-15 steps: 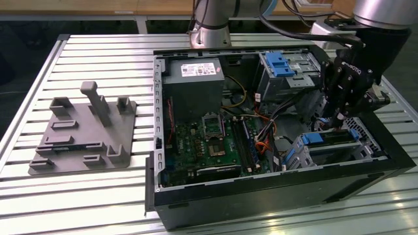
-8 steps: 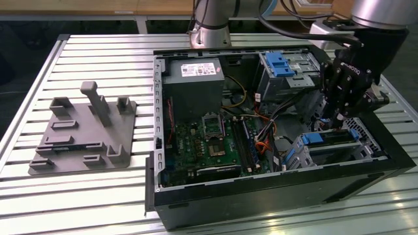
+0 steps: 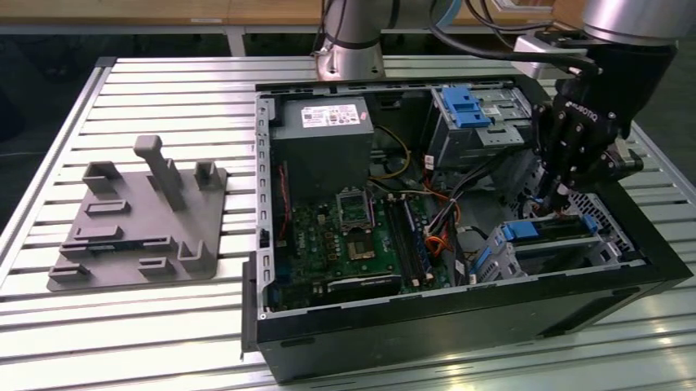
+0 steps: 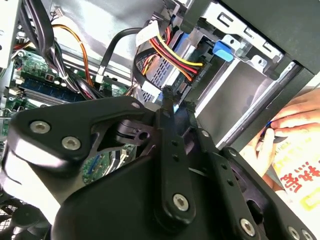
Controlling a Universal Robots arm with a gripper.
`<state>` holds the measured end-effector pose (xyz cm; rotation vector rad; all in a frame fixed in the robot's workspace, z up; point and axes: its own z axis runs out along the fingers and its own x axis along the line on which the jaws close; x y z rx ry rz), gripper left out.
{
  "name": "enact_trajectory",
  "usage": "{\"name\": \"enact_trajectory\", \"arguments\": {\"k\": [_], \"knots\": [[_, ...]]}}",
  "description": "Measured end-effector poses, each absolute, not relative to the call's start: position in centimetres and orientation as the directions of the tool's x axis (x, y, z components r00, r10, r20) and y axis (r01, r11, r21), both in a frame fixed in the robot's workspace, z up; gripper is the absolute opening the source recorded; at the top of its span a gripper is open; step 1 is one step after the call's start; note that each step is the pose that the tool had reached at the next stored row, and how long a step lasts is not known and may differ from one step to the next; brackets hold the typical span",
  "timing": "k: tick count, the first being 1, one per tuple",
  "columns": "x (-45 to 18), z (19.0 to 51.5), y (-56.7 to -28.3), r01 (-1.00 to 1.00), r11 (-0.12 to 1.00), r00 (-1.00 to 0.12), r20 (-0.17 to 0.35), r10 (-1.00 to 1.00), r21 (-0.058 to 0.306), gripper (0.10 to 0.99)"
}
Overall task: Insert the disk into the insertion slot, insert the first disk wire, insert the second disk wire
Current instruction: 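Insert the second disk wire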
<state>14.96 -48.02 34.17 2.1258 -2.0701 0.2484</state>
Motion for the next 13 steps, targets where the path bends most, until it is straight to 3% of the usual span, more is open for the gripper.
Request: {"name": "enact_trajectory", "arguments": {"k": [13], "knots": [[14.96, 33.71, -48.01, -1.0, -0.027, 0.026, 0.238, -0.971, 0.001, 0.251]]}}
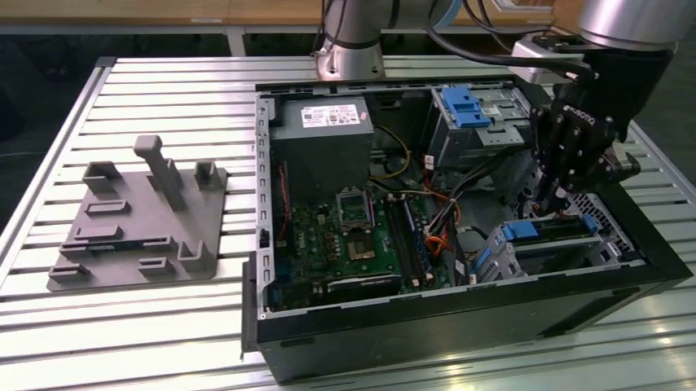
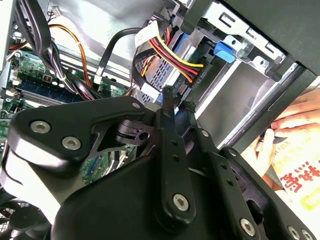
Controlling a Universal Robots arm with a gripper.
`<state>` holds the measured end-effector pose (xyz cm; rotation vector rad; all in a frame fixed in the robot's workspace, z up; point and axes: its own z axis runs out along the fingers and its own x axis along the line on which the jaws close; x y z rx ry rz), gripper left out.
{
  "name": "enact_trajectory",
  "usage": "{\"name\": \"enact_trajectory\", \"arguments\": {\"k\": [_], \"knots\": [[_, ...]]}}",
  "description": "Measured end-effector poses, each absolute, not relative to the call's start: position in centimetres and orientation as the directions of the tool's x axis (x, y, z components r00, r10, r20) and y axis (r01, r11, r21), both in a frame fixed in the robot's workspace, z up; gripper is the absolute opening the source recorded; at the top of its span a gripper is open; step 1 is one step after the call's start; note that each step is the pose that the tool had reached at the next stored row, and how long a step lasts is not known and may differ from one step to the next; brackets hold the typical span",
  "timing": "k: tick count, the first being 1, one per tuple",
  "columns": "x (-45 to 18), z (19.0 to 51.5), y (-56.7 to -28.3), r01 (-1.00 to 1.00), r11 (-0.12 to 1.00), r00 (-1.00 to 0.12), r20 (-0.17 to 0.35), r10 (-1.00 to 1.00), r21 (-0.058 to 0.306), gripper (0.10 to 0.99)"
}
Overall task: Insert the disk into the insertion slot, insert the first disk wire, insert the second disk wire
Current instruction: 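Insert the second disk wire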
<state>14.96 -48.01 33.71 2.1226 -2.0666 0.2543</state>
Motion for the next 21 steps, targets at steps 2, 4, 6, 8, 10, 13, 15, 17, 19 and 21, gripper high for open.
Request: {"name": "enact_trajectory", "arguments": {"k": [2, 4, 6, 8, 10, 13, 15, 17, 19, 21], "knots": [[15.0, 33.7, -48.0, -1.0, -0.027, 0.026, 0.238, -0.971, 0.001, 0.251], [15.0, 33.6, -48.0, -1.0, -0.027, 0.026, 0.238, -0.971, 0.001, 0.231], [15.0, 33.6, -48.0, -1.0, -0.027, 0.026, 0.238, -0.971, 0.001, 0.145], [15.0, 33.6, -48.0, -1.0, -0.027, 0.026, 0.238, -0.971, 0.001, 0.145], [15.0, 33.6, -48.0, -1.0, -0.027, 0.026, 0.238, -0.971, 0.001, 0.145], [15.0, 33.6, -48.0, -1.0, -0.027, 0.026, 0.238, -0.971, 0.001, 0.145], [15.0, 33.6, -48.0, -1.0, -0.027, 0.026, 0.237, -0.971, 0.001, 0.145], [15.1, 33.6, -48.0, -1.0, -0.027, 0.026, 0.237, -0.971, 0.002, 0.145], [15.7, 33.6, -48.0, -1.0, -0.027, 0.027, 0.236, -0.971, 0.005, 0.145], [16.0, 33.6, -48.2, -1.0, -0.026, 0.027, 0.236, -0.971, 0.008, 0.145]]}}
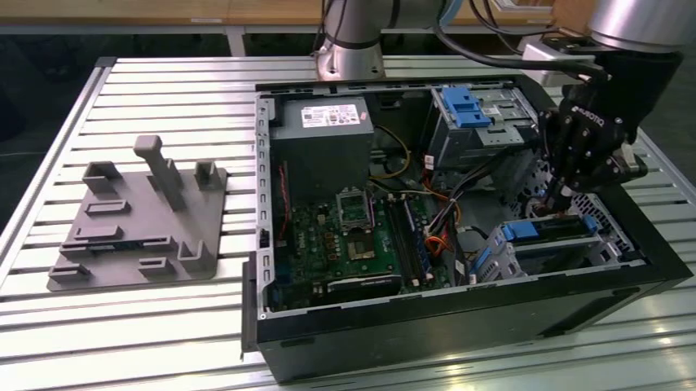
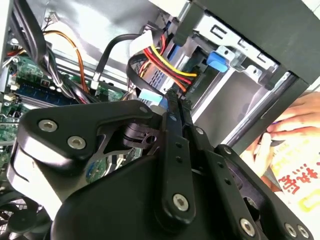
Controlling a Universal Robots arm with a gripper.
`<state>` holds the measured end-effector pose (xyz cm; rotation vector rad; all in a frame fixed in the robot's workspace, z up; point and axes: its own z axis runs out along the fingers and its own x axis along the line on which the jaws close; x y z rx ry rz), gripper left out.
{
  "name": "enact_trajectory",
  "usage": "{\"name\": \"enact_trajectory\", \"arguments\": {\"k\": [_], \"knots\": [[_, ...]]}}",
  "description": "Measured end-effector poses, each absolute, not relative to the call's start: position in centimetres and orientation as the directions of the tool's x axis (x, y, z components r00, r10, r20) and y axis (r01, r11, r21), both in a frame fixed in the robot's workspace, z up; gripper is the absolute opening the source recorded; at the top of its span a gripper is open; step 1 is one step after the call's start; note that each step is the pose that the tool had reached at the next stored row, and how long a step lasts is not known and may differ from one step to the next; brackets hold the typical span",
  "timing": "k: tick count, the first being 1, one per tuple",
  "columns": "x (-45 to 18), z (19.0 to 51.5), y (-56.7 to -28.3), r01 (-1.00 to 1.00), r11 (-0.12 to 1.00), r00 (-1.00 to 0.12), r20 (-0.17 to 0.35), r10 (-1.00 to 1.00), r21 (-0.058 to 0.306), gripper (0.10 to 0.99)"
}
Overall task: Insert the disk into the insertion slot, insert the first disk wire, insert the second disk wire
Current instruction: 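Insert the second disk wire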
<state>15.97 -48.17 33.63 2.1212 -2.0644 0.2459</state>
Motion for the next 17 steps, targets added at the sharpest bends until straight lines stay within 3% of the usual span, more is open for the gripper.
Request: {"name": "enact_trajectory", "arguments": {"k": [17], "knots": [[16.01, 33.59, -49.1, -1.0, 0.006, -0.004, 0.198, -0.98, 0.008, 0.145]]}}
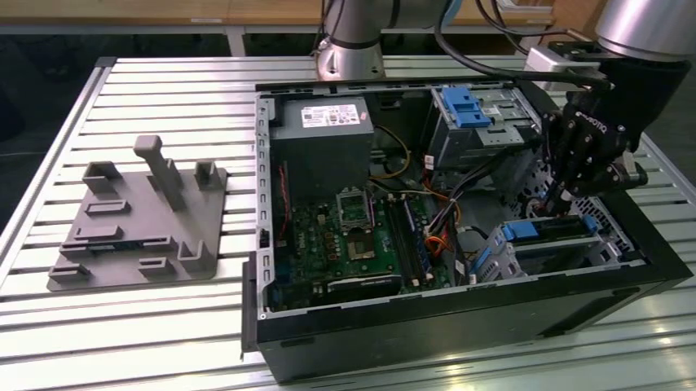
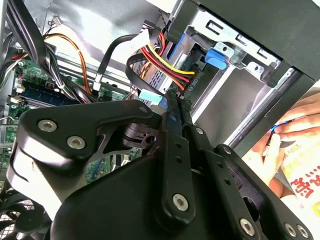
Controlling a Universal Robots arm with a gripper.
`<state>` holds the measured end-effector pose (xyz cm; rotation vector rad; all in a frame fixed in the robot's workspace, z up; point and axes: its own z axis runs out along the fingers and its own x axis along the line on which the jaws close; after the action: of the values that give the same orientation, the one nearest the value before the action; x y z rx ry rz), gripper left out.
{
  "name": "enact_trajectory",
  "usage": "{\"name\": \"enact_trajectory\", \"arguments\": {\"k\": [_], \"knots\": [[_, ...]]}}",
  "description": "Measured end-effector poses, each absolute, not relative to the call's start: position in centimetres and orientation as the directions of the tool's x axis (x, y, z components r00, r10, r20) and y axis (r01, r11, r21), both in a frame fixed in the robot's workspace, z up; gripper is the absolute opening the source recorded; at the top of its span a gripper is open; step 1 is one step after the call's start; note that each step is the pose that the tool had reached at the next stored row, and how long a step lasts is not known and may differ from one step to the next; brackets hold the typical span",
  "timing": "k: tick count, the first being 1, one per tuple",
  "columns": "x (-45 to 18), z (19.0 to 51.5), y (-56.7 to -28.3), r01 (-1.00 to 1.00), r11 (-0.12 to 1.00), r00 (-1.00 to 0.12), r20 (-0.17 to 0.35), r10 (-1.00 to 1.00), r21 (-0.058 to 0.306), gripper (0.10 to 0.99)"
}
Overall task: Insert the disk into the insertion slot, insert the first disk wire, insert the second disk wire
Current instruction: 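Insert the second disk wire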
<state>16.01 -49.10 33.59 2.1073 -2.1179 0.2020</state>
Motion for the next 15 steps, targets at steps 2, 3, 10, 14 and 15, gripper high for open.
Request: {"name": "enact_trajectory", "arguments": {"k": [2, 3, 10, 14, 15], "knots": [[16.0, 33.6, -49.1, -1.0, 0.0, 0.001, 0.197, -0.98, 0.008, 0.145], [16.0, 33.6, -49.2, -1.0, -0.002, 0.004, 0.197, -0.98, 0.008, 0.145], [16.0, 33.6, -50.2, -1.0, -0.004, 0.005, 0.146, -0.989, 0.008, 0.145], [16.0, 33.6, -50.9, -1.0, -0.004, 0.005, 0.108, -0.994, 0.008, 0.145], [16.0, 33.6, -51.1, -1.0, -0.005, 0.005, 0.102, -0.995, 0.008, 0.145]]}}
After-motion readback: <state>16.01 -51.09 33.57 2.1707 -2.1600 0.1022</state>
